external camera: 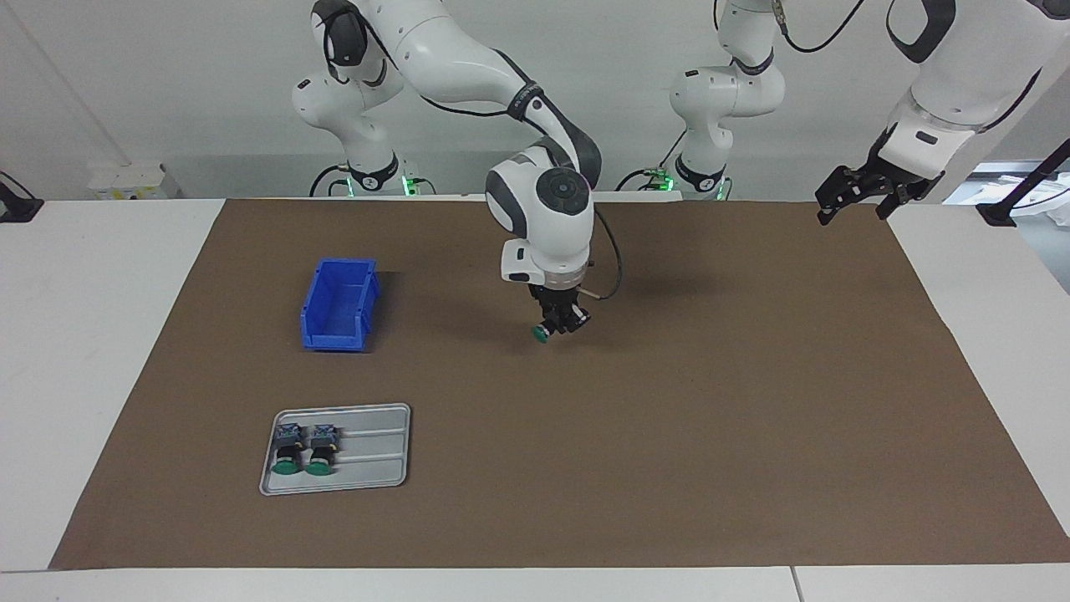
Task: Place and press button with both arms
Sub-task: 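Carry the green button to the table center and set it down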
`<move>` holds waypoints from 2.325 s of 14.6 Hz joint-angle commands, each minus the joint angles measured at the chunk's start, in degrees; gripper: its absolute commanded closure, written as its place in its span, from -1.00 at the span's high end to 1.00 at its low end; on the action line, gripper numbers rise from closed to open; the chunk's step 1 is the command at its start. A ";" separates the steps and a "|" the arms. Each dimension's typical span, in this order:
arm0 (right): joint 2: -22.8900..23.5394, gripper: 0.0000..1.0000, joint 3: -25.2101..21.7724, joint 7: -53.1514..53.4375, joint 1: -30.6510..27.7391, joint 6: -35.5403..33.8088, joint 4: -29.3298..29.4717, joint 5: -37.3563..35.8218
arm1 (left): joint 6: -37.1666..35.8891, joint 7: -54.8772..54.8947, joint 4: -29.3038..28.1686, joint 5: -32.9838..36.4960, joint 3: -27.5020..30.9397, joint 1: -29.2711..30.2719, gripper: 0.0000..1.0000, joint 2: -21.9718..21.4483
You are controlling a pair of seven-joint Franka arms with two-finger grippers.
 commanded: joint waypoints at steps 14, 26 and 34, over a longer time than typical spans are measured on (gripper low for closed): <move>10.91 -0.79 1.52 33.36 2.29 10.48 6.64 2.86 | 0.29 -0.67 -1.67 0.68 0.24 0.00 1.00 -1.60; 1.70 0.98 1.17 19.05 -1.83 1.27 6.38 1.89 | 0.29 -0.85 -1.58 0.68 0.25 0.00 1.00 -1.60; -11.57 0.98 1.17 -10.18 -17.38 -12.87 3.39 1.98 | 0.55 -0.14 -2.72 0.68 -0.19 -0.79 0.99 -2.03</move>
